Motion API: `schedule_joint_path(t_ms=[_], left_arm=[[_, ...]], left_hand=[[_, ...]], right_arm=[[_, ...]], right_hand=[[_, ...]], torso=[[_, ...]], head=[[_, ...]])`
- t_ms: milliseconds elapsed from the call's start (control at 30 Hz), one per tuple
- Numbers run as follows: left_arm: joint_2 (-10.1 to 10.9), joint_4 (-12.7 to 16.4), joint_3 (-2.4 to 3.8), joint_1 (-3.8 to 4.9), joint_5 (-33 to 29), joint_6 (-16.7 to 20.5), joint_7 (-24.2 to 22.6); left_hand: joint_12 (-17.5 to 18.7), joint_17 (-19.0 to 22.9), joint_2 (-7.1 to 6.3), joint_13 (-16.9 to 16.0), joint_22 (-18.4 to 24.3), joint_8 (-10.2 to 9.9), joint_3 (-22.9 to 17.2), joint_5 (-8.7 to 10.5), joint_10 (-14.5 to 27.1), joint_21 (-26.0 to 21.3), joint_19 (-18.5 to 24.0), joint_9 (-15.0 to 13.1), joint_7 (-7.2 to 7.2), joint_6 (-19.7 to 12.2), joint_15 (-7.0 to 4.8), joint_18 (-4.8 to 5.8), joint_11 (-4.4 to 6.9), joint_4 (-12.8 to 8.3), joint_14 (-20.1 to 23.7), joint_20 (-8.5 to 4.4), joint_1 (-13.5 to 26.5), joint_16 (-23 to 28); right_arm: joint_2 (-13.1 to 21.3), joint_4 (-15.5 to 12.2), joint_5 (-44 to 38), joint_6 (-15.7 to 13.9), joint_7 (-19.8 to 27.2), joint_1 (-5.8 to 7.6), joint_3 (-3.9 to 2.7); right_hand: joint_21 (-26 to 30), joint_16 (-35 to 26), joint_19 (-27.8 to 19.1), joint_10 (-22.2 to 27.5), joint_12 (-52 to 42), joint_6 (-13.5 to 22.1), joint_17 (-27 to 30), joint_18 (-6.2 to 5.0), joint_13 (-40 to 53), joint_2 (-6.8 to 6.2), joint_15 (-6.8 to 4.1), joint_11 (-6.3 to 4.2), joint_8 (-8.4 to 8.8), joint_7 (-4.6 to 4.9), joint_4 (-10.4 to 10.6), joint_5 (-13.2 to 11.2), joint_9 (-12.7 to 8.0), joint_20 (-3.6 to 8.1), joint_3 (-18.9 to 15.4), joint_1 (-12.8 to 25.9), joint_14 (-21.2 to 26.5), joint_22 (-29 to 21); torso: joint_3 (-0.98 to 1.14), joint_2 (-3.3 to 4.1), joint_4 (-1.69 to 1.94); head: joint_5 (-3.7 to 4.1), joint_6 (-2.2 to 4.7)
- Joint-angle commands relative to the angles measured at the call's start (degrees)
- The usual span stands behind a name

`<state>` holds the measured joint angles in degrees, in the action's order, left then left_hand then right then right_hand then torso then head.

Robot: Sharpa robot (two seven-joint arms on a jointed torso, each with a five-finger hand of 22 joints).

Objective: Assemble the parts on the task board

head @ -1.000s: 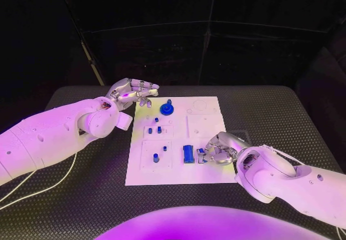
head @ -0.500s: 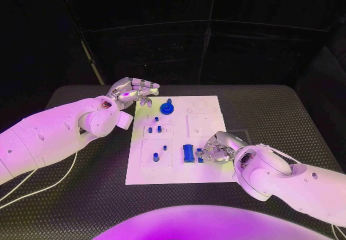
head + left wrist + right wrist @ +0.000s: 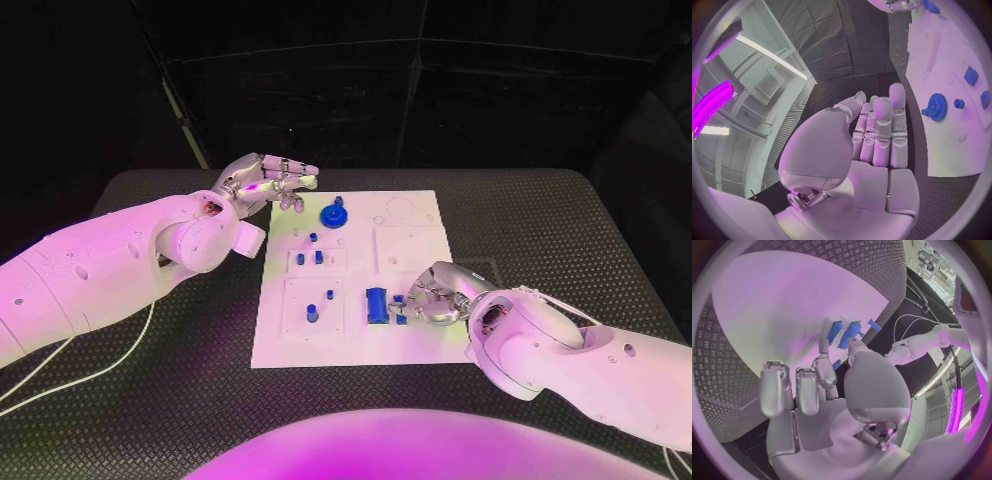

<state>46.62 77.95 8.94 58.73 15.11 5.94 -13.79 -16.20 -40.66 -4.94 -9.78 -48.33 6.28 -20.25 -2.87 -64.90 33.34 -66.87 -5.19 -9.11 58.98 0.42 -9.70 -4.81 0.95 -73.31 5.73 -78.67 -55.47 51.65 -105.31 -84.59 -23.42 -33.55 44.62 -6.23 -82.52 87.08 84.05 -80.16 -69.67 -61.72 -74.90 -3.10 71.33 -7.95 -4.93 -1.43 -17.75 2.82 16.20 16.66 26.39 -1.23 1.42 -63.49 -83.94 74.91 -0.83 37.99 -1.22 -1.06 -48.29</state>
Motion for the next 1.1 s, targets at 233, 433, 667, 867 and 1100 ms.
schedule_joint_path(t_ms=[233,433,667,867,1100], left_arm=[[0.06,0.07,0.05,0.08,-0.24,-0.62,-0.21],[-0.05,-0.02,0.05,0.07,-0.24,-0.68,-0.2],[-0.14,-0.19,0.05,0.01,-0.24,-0.64,-0.2],[-0.21,-0.27,0.05,-0.03,-0.24,-0.68,-0.2],[-0.19,-0.3,0.05,-0.05,-0.24,-0.68,-0.2]], left_hand=[[-0.29,0.09,0.2,-0.06,0.06,-0.27,0.3,0.13,0.44,-0.37,-0.06,0.08,-0.16,-0.31,-0.04,-0.69,-0.12,0.17,0.27,0.48,0.47,0.21],[-0.35,0.1,0.23,-0.09,0.09,-0.27,0.33,0.13,0.51,-0.42,-0.07,0.1,-0.15,-0.32,-0.03,-0.69,-0.12,0.22,0.29,0.5,0.53,0.2],[-0.35,0.1,0.23,-0.09,0.09,-0.27,0.33,0.13,0.51,-0.42,-0.07,0.1,-0.15,-0.32,-0.03,-0.69,-0.12,0.22,0.29,0.5,0.53,0.2],[-0.35,0.1,0.23,-0.09,0.09,-0.27,0.33,0.13,0.51,-0.42,-0.07,0.1,-0.15,-0.32,-0.03,-0.69,-0.12,0.22,0.29,0.5,0.53,0.2],[-0.35,0.1,0.23,-0.09,0.09,-0.27,0.33,0.13,0.51,-0.42,-0.07,0.1,-0.15,-0.32,-0.03,-0.69,-0.12,0.22,0.29,0.5,0.53,0.2]], right_arm=[[1.06,-0.51,-1.47,0.74,2.73,0.05,-0.01],[1.5,-0.43,-2.19,0.19,4.65,0.04,0.0],[1.36,0.12,-2.13,-0.08,5.29,0.03,0.01],[1.16,0.81,-2.01,1.77,4.78,0.03,0.01],[1.03,1.45,-2.16,4.39,4.05,0.03,0.01]], right_hand=[[-0.24,0.18,1.69,-0.31,0.08,-0.25,-10.38,0.5,0.23,1.7,-0.25,0.03,-0.12,0.06,-3.35,-1.68,0.31,0.31,-0.89,-6.02,-5.07,3.03],[-0.31,0.26,1.74,-0.41,-0.05,-0.33,-10.52,0.52,0.37,1.8,-0.21,0.07,-0.13,0.1,-3.34,-2.26,0.36,0.28,-1.78,-5.81,-5.1,3.16],[-0.33,0.28,1.75,-0.45,-0.06,-0.42,-10.55,0.53,0.41,2.36,-0.2,0.06,-0.14,0.07,-2.91,-2.87,0.43,0.25,-2.93,-5.17,-5.11,3.21],[-0.32,0.27,1.75,-0.41,0.02,-0.44,-10.54,0.52,0.35,2.55,-0.2,0.04,-0.15,0.04,-2.83,-3.29,0.46,0.25,-3.42,-5.12,-5.1,3.21],[-0.3,0.24,1.71,-0.34,0.14,-0.52,-10.53,0.52,0.35,3.17,-0.25,-0.01,-0.24,-0.01,-4.78,-6.14,0.65,0.28,-4.48,-7.96,-5.1,3.23]], torso=[[0.01,-0.03,-0.09],[0.02,0.01,-0.01],[0.01,0.01,0.0],[0.01,0.05,0.08],[0.03,0.07,0.03]], head=[[-0.03,-0.07],[0.0,-0.05],[0.13,-0.04],[0.16,-0.11],[-0.06,-0.26]])
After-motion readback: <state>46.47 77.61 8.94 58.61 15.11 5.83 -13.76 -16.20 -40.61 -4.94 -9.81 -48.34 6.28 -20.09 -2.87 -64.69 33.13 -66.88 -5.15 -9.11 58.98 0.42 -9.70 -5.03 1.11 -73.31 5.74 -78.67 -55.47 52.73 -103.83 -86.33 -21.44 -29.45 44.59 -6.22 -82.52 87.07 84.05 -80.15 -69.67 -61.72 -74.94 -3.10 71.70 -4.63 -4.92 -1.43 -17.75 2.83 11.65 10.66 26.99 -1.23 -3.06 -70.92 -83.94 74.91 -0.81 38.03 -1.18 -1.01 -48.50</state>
